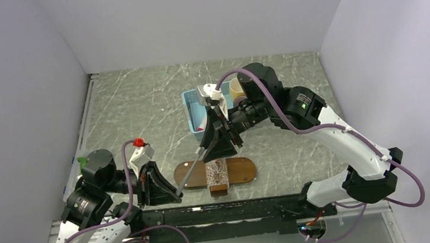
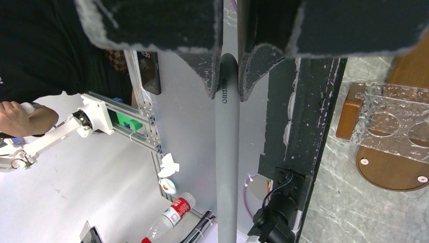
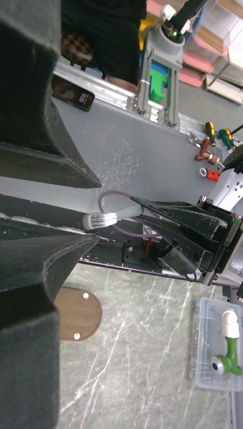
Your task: Prepare toiletry sets of a toothbrush and toothpaste on the tray
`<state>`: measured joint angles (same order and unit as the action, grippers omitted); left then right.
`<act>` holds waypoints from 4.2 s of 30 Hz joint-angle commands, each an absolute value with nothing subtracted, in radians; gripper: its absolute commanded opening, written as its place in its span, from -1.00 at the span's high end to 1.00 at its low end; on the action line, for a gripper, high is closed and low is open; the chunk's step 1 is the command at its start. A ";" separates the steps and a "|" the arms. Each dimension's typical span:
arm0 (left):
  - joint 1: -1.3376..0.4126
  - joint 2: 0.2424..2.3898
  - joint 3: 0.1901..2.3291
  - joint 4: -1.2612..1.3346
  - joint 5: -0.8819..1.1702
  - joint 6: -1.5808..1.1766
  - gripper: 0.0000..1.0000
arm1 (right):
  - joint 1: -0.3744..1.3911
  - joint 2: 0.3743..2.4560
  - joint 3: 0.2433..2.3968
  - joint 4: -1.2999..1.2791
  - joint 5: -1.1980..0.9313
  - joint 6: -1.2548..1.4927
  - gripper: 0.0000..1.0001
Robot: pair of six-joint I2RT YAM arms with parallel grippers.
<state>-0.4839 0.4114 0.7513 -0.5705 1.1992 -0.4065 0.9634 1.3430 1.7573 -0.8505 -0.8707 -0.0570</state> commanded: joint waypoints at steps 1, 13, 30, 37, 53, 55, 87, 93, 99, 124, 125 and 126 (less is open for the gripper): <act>-0.485 0.397 0.755 -0.554 1.237 -0.383 1.00 | 0.962 1.334 1.750 -0.769 -0.932 -0.031 0.23; -0.486 0.388 0.747 -0.549 1.238 -0.380 1.00 | 0.963 1.339 1.733 -0.711 -0.937 0.022 0.41; -0.486 0.402 0.794 -0.593 1.044 -0.339 -0.46 | 0.963 1.272 1.655 -0.682 -0.799 0.075 1.00; -0.486 0.386 0.873 -0.654 0.768 -0.316 -0.99 | 0.963 1.261 1.694 -0.853 -0.591 0.064 1.00; -0.485 0.357 0.791 -0.745 0.458 -0.280 -0.99 | 0.964 1.278 1.716 -1.117 -0.251 0.100 1.00; -0.486 0.357 0.777 -0.734 0.467 -0.286 -0.99 | 0.964 1.271 1.682 -1.095 -0.234 0.111 1.00; -0.486 0.238 0.683 -0.672 0.216 -0.345 -0.99 | 1.073 1.197 1.329 -0.829 -0.025 0.228 1.00; -0.486 0.236 0.680 -0.671 0.217 -0.347 -0.99 | 1.131 1.205 1.291 -0.810 0.029 0.253 1.00; -0.485 0.230 0.678 -0.669 0.222 -0.347 -0.99 | 1.157 1.218 1.290 -0.820 0.081 0.264 1.00; -0.486 0.237 0.678 -0.669 0.221 -0.348 -0.99 | 1.173 1.272 1.278 -0.802 0.080 0.262 1.00; -0.486 0.236 0.678 -0.670 0.221 -0.348 -0.99 | 1.172 1.274 1.279 -0.804 0.082 0.262 1.00; -0.486 0.237 0.678 -0.669 0.221 -0.348 -0.99 | 1.173 1.278 1.279 -0.804 0.085 0.261 1.00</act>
